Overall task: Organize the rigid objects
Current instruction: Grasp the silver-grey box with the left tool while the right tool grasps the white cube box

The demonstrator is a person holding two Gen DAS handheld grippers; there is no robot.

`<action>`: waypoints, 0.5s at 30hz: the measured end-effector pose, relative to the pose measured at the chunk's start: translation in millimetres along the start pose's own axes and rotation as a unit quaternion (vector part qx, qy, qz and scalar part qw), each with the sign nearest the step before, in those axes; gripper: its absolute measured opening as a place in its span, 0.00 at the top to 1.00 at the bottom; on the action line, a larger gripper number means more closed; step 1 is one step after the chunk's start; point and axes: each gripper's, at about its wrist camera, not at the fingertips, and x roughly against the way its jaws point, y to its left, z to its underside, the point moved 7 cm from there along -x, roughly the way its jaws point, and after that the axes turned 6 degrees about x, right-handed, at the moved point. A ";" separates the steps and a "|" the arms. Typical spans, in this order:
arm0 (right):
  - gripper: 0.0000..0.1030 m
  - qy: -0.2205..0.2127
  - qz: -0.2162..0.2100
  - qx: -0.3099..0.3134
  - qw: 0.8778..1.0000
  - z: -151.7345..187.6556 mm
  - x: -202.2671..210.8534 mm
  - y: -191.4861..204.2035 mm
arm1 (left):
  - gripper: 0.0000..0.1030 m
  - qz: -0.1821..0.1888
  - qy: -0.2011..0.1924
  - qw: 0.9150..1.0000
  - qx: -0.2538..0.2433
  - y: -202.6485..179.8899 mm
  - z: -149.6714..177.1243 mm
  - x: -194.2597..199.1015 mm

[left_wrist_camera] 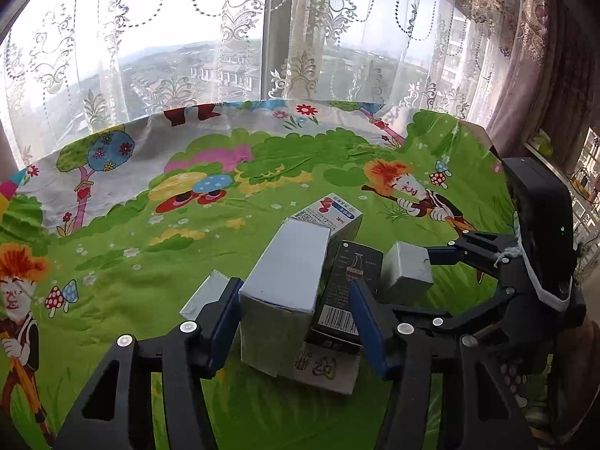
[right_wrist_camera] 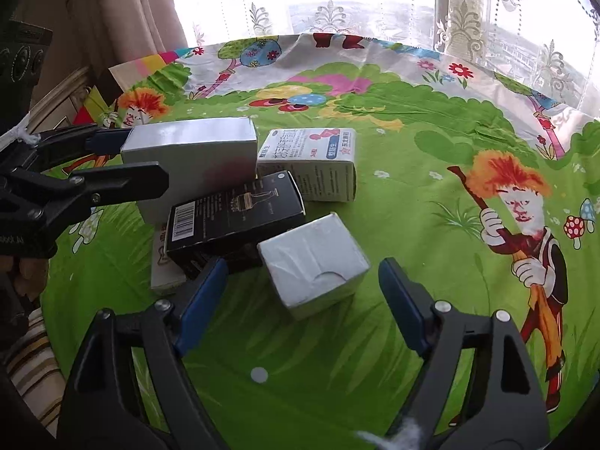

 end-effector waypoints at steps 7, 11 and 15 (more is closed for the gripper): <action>0.56 0.005 -0.001 -0.006 1.000 7.0 -0.4 -2.7 | 0.63 0.010 0.000 1.000 0.000 -5.4 -0.6 6.0; 0.56 0.001 0.004 0.000 1.000 8.7 5.7 -0.9 | 0.64 0.008 -0.016 1.000 0.013 -3.8 -5.2 18.6; 0.56 -0.009 0.012 0.000 1.000 7.6 15.8 -1.1 | 0.64 0.002 -0.035 0.999 0.028 -1.7 -7.4 35.2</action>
